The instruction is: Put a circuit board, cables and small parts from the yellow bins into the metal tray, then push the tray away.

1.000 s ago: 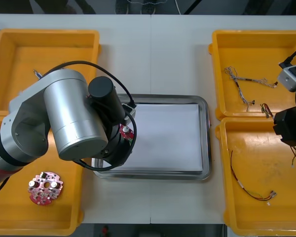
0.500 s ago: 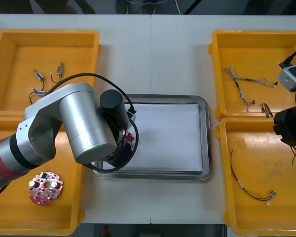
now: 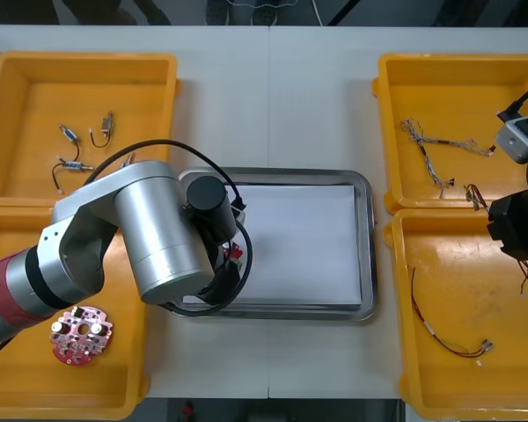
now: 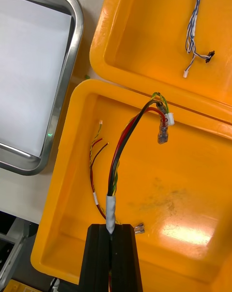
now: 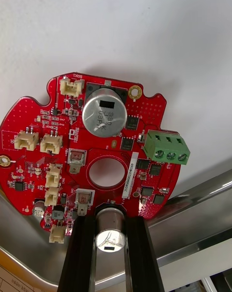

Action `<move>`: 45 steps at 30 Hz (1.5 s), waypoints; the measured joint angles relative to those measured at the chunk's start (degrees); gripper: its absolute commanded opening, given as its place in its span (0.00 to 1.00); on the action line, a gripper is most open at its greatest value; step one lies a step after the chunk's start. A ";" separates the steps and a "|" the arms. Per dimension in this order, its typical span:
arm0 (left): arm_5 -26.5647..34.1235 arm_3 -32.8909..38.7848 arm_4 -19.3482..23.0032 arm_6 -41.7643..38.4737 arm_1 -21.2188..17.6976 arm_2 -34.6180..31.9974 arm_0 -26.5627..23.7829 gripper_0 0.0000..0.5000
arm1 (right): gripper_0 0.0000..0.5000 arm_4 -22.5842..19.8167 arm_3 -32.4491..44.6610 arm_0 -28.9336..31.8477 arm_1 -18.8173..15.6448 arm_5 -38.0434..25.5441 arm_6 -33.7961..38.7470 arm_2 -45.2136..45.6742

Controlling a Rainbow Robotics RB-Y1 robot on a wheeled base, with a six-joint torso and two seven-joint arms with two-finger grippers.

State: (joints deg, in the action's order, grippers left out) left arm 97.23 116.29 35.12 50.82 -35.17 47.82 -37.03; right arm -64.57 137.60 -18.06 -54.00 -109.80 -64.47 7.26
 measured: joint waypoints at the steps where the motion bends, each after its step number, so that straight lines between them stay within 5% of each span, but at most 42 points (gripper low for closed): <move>1: -0.07 0.00 -0.11 -0.29 0.00 0.15 0.00 0.00 | 0.00 0.00 0.00 0.00 0.00 0.00 0.00 0.00; 9: -0.49 -0.04 -0.99 -0.60 0.00 1.01 0.02 0.01 | 0.00 0.00 0.00 0.00 0.00 0.00 0.00 0.00; 10: -0.57 -0.04 -1.00 -0.60 0.00 1.08 0.02 0.11 | 0.00 0.00 0.00 0.00 0.00 0.00 0.00 0.00; 12: -0.74 -0.05 -1.07 -0.60 0.00 1.30 0.03 0.46 | 0.00 0.00 0.00 0.00 0.00 0.00 0.00 0.00; 14: -0.93 -0.05 -1.23 -0.60 0.00 1.49 0.03 0.65 | 0.00 0.00 0.00 0.00 0.00 0.00 0.00 0.00; 23: -1.22 -0.05 -1.46 -0.68 0.00 1.77 0.05 1.00 | 0.00 0.00 0.00 0.00 0.00 0.00 0.00 0.00; 36: -0.96 0.39 -0.60 -1.29 0.01 0.33 0.04 1.00 | 0.00 0.00 0.00 0.00 0.00 0.00 0.00 0.00; 45: 8.19 3.56 5.31 -1.29 1.35 -10.05 -0.71 1.00 | 0.00 -0.95 0.00 -0.32 0.00 0.00 0.00 -0.05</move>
State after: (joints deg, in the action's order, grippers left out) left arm 105.42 119.86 40.43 49.53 -33.82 37.77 -37.73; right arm -65.52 137.60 -18.37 -54.00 -109.80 -64.47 7.21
